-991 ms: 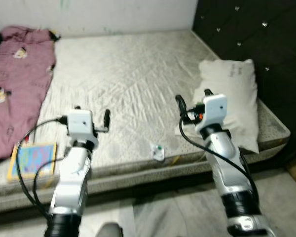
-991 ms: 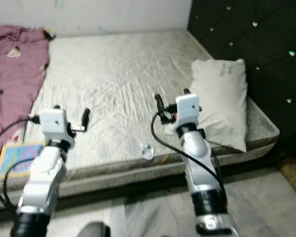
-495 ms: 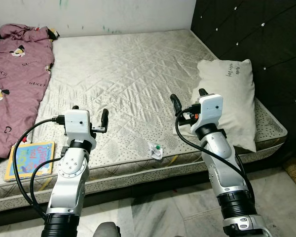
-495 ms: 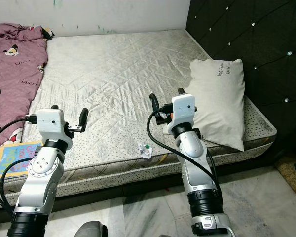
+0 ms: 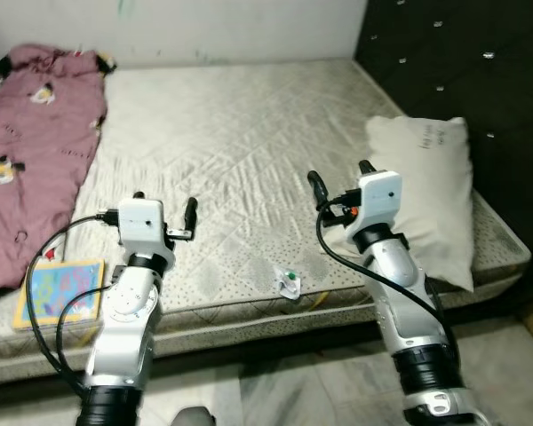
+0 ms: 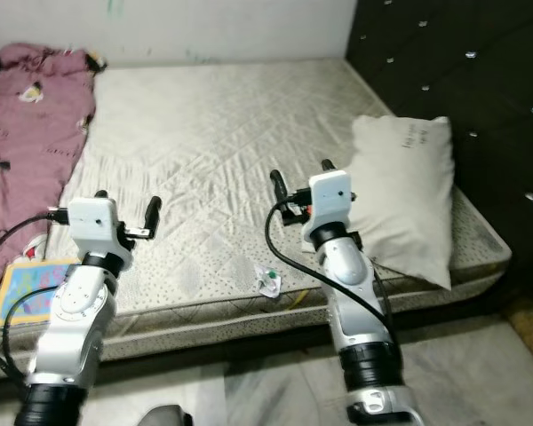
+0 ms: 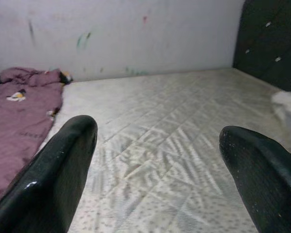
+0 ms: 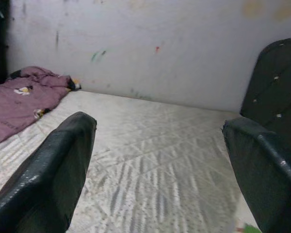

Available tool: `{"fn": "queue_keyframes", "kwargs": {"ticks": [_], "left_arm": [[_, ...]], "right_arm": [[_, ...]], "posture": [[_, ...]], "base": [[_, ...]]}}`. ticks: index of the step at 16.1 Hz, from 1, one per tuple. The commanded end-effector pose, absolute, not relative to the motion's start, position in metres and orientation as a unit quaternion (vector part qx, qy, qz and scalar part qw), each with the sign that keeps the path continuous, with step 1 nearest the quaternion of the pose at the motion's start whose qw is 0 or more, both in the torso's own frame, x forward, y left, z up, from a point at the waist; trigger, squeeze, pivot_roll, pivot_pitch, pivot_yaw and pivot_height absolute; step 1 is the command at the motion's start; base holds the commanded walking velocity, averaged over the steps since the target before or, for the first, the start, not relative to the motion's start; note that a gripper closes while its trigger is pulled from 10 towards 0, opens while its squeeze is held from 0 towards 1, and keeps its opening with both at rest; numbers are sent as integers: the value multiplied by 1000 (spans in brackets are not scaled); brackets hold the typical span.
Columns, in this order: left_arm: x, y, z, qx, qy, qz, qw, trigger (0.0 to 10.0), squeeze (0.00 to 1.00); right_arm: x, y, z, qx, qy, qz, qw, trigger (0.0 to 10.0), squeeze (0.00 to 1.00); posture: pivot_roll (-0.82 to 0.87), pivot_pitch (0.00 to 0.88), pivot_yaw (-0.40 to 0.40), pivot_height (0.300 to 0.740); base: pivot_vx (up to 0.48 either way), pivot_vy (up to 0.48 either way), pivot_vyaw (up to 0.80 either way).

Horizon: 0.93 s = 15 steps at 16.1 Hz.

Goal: Clean up the room

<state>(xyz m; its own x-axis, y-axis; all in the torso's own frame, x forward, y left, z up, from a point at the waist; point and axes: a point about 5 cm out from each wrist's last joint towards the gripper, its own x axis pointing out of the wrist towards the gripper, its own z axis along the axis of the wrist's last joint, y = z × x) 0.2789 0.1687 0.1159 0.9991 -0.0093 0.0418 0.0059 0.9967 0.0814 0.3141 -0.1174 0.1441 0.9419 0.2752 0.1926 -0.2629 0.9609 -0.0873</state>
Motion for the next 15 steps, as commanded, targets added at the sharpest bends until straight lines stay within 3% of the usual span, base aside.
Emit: {"fn": "queue_keyframes", "kwargs": {"ticks": [1, 5, 8, 15], "left_arm": [[281, 163, 119, 37, -29, -17, 999, 10000, 0], [281, 162, 118, 37, -27, -16, 999, 10000, 0], [283, 164, 116, 37, -19, -2, 999, 10000, 0], [291, 159, 120, 48, -27, -7, 998, 10000, 0]], "right_arm": [[314, -127, 142, -36, -98, 125, 987, 10000, 0], [315, -129, 142, -36, -99, 123, 987, 10000, 0], [315, -131, 140, -44, -97, 120, 987, 10000, 0], [323, -113, 143, -39, -105, 135, 985, 10000, 0]], "posture": [[57, 0, -46, 740], [57, 0, -47, 740], [61, 0, -44, 740], [63, 0, -45, 740]], "base": [[311, 0, 0], [298, 0, 0], [0, 0, 0], [0, 0, 771]]}}
